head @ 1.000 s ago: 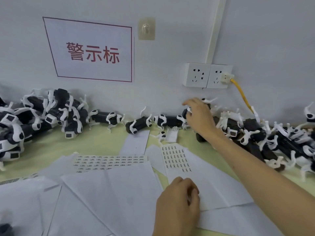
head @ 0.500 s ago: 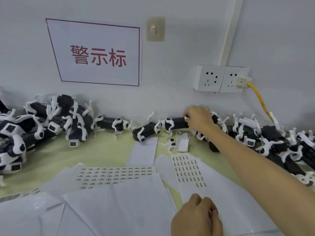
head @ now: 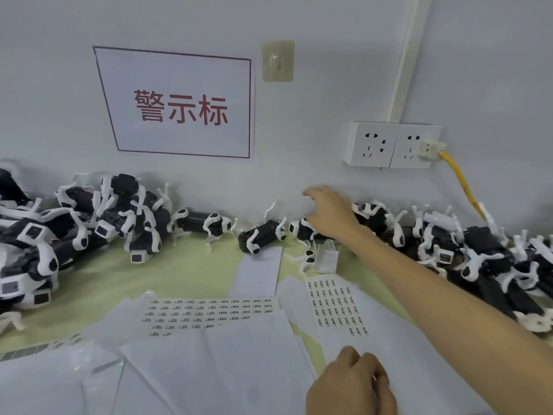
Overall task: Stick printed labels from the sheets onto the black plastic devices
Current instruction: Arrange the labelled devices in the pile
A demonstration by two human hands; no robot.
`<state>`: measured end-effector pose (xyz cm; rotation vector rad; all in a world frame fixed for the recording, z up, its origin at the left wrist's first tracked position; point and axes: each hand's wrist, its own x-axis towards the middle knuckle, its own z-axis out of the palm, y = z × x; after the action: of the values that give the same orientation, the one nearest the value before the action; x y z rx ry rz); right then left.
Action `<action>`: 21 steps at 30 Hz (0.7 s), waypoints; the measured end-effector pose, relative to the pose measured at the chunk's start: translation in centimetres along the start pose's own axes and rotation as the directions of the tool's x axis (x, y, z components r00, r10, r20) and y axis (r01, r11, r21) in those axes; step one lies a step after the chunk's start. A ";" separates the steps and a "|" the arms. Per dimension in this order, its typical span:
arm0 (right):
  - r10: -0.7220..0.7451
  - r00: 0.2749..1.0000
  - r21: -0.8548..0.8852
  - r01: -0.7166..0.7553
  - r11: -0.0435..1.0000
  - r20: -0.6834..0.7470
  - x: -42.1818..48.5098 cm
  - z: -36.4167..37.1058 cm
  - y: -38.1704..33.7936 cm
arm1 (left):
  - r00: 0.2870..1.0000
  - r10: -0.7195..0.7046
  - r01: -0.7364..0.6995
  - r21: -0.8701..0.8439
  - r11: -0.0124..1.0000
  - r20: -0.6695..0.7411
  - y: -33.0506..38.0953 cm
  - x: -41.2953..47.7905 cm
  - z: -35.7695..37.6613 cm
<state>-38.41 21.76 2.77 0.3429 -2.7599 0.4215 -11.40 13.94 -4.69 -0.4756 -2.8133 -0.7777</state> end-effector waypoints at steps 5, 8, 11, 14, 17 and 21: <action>-0.164 0.969 -0.212 0.202 0.956 0.183 -0.2 2.6 -4.2 | 0.999 -0.053 0.053 -0.221 0.974 0.004 -1.2 0.7 1.7; -0.144 0.985 -0.384 0.171 0.907 0.097 -1.0 4.1 -4.6 | 0.994 -0.084 0.096 -0.174 0.980 0.074 -1.2 1.1 1.6; -0.215 0.976 -0.329 0.198 0.924 -0.018 -1.7 4.6 -4.5 | 0.992 -0.077 0.095 -0.191 0.977 0.102 -1.1 1.0 0.8; -0.242 0.967 -0.153 0.228 0.962 -0.082 -3.0 3.5 -4.4 | 0.994 -0.092 0.105 -0.247 0.963 0.063 -1.4 0.8 1.3; -0.190 0.962 0.042 0.202 0.978 -0.197 -5.4 1.5 -4.0 | 0.993 -0.122 0.115 -0.339 0.934 0.000 -1.4 0.4 1.1; -0.034 0.961 0.273 0.112 0.955 -0.274 -10.4 -1.4 -2.9 | 0.972 -0.228 0.139 -0.632 0.762 -0.061 -1.6 0.2 0.2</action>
<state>-27.70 21.47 1.11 0.4231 -2.4162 0.7909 -12.13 12.76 -5.58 -0.2105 -2.4351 -1.7386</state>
